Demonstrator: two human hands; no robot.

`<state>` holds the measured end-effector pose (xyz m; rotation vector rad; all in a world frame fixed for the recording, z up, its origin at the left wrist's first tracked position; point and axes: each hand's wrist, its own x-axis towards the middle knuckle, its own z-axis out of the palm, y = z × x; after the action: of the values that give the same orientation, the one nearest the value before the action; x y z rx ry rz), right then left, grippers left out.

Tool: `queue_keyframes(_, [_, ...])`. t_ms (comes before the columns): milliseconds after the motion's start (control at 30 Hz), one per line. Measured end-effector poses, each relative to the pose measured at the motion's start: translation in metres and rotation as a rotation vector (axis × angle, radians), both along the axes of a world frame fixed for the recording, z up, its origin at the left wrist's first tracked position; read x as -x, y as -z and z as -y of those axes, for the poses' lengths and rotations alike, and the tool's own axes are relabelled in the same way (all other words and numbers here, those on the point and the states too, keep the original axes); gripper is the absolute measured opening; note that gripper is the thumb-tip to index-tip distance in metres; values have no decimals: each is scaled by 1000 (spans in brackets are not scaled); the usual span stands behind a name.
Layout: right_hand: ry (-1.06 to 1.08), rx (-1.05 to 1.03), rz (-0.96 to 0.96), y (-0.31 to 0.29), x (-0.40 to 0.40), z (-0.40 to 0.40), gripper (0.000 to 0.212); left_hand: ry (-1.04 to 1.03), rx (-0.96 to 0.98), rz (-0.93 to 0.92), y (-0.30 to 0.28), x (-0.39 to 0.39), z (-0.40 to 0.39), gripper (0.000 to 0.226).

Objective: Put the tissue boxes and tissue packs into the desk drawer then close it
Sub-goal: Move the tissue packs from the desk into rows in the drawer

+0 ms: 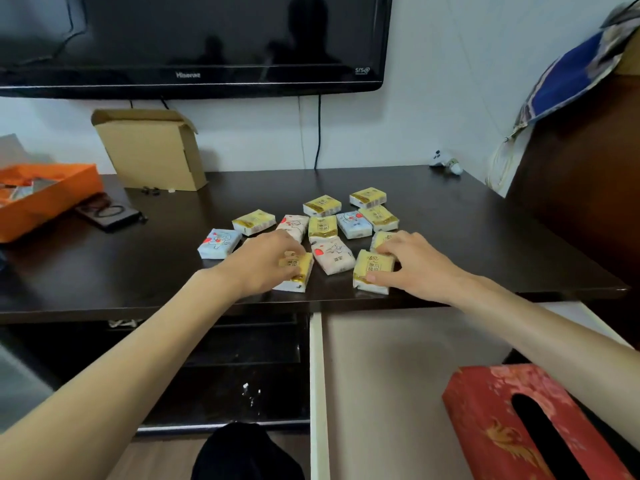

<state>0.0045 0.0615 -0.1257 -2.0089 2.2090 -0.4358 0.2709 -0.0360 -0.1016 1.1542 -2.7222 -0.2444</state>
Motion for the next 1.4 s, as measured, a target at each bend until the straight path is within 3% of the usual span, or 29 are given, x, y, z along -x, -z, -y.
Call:
queue_keyframes(267, [-65,99,-100,12,-3,-8,51,-31,-51,154,2,-1,-11,82])
queue_keyframes(433, [-152,138,-160,19,-5,-17,68,-8,6,122,8,-3,-16,78])
queue_keyframes(767, [-184,154,4,10,-11,-12,59,10,-10,-120,11,-3,-37,80])
queue_keyframes(900, [-200,116,4,9,-11,-16,42,28,-9,-133,13,-4,-46,80])
queue_keyframes(1100, [-248,184,-122,25,-10,-46,46,80,31,-127,21,-8,-61,79])
queue_keyframes(1267, [-237,7,-69,8,-4,-52,50,129,33,-116,27,-2,-80,80])
queue_keyframes(1400, [-205,0,32,-7,-2,-64,55,172,5,-102,35,6,-101,78])
